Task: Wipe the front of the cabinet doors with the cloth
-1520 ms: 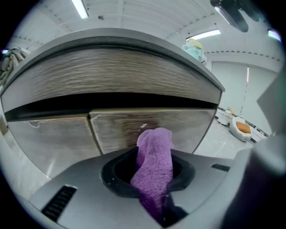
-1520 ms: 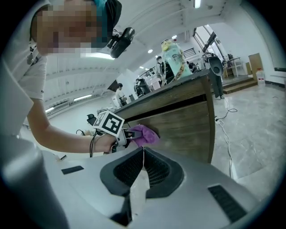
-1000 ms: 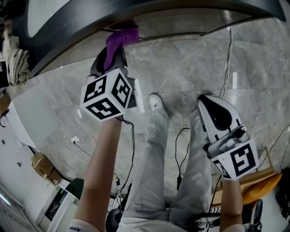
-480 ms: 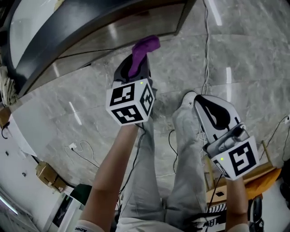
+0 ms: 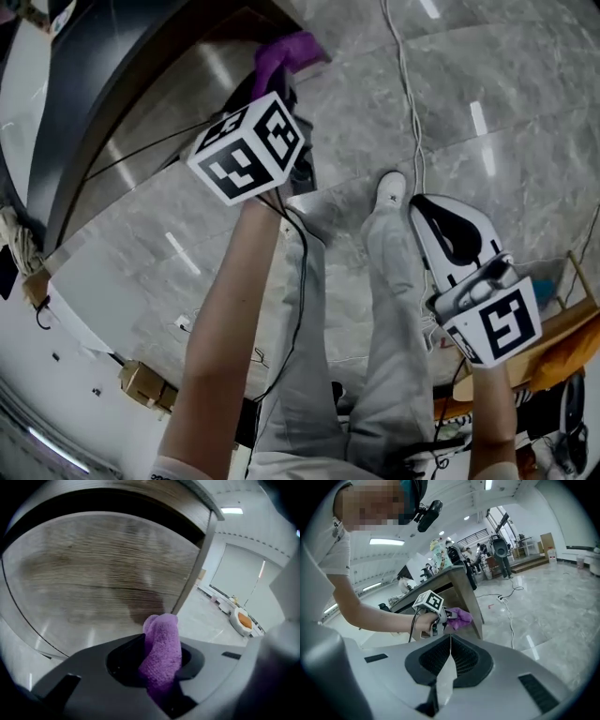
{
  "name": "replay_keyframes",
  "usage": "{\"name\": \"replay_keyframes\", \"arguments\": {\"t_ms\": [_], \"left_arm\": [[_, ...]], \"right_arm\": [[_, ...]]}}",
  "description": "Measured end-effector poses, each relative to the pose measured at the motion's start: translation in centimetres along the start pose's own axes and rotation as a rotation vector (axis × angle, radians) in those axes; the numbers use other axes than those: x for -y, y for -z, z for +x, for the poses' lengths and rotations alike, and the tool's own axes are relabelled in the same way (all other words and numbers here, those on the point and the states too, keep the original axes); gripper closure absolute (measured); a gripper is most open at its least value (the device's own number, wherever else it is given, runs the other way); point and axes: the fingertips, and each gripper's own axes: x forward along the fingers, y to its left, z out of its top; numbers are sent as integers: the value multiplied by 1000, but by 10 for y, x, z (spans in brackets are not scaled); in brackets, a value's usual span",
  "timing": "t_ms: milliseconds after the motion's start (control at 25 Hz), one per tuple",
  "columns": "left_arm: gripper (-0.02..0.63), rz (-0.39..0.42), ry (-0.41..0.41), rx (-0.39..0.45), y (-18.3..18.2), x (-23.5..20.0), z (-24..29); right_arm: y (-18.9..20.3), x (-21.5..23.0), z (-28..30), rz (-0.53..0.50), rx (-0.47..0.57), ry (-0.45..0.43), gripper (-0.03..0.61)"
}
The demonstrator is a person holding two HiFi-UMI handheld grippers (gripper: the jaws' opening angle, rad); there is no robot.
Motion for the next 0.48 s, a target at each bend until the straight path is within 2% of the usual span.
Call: {"name": "replay_keyframes", "arguments": {"t_ms": [120,480], "left_arm": [[520,-33,-34,-4,-1,-32,-5],[520,-5,-89,-25,15,-141,-41]], "right_arm": [[4,-11,6,13,4,6,551],[6,-78,66,-21,-11,-58,551]]}}
